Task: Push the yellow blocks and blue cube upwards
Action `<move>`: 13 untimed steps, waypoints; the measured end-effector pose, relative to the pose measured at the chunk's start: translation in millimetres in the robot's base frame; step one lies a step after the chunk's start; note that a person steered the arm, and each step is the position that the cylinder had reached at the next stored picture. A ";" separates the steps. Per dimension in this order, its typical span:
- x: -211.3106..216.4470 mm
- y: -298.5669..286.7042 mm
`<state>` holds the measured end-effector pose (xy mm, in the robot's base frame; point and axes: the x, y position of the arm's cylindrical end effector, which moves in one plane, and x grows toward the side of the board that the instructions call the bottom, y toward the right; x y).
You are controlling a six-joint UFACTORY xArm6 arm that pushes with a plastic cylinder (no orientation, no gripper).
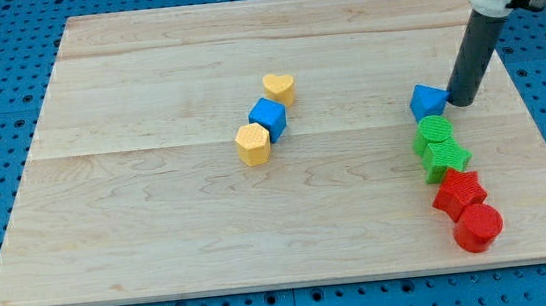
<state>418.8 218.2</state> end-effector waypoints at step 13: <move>17.8 -254.2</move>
<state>436.7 -36.0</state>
